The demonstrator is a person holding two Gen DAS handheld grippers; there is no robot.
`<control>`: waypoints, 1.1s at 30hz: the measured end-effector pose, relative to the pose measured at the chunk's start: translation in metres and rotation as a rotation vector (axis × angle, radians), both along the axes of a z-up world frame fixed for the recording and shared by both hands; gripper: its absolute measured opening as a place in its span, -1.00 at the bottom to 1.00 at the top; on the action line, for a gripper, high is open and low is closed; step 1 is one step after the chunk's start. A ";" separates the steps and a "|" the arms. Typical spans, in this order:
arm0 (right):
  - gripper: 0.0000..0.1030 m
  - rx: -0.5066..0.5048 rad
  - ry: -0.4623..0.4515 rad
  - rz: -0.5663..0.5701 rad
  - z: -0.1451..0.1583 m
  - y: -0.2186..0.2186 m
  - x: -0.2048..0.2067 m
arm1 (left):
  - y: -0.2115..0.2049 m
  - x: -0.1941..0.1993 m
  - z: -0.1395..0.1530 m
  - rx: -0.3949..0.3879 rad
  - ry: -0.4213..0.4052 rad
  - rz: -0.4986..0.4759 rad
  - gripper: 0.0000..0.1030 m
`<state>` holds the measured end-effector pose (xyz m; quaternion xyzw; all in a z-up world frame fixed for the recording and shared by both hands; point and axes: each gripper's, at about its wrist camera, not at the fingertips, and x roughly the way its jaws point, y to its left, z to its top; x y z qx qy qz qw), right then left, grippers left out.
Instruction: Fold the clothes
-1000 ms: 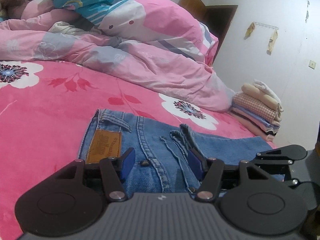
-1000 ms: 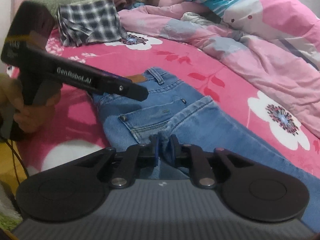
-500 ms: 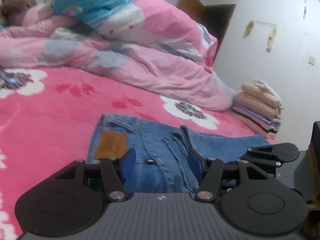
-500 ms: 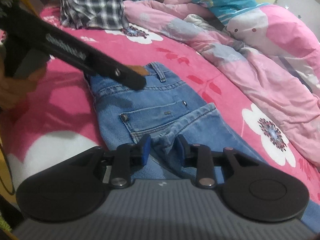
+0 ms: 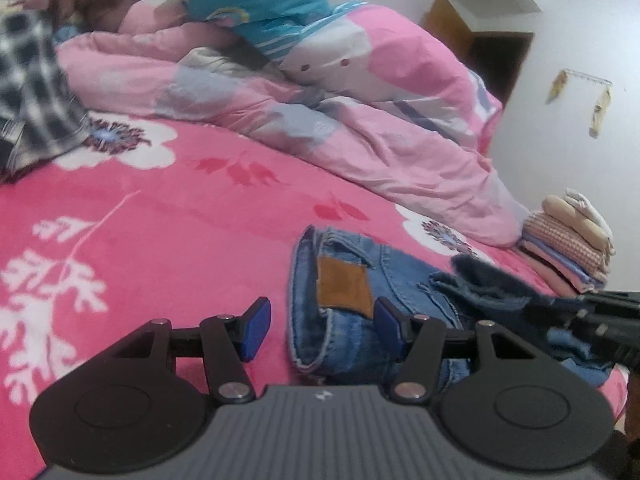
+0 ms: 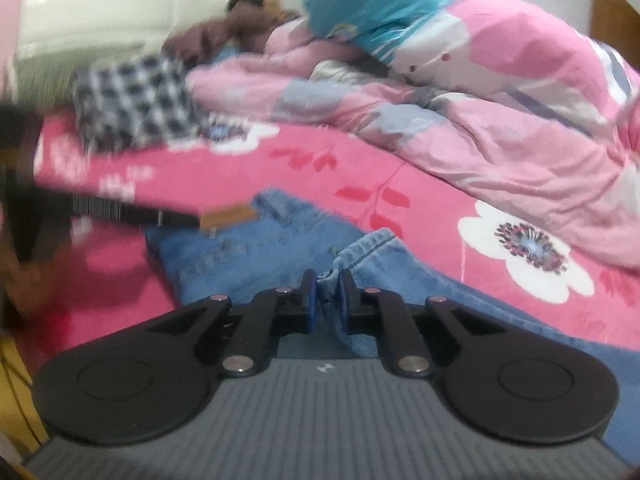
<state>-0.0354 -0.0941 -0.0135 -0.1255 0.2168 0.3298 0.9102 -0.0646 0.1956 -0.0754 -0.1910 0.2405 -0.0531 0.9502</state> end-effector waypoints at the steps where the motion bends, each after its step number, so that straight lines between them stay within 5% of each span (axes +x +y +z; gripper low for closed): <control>1: -0.83 0.035 0.010 -0.006 0.004 -0.002 0.002 | 0.002 0.000 -0.001 -0.009 0.001 0.003 0.11; 10: -0.84 0.189 0.017 0.043 0.027 0.021 0.013 | 0.015 -0.005 -0.008 -0.074 -0.003 0.020 0.09; 26: -0.85 0.242 0.026 0.121 0.032 0.077 0.009 | 0.034 -0.005 -0.024 -0.182 -0.018 0.012 0.01; 33: -0.85 0.174 0.067 0.140 0.008 0.099 0.004 | 0.037 -0.006 -0.027 -0.212 -0.025 0.006 0.01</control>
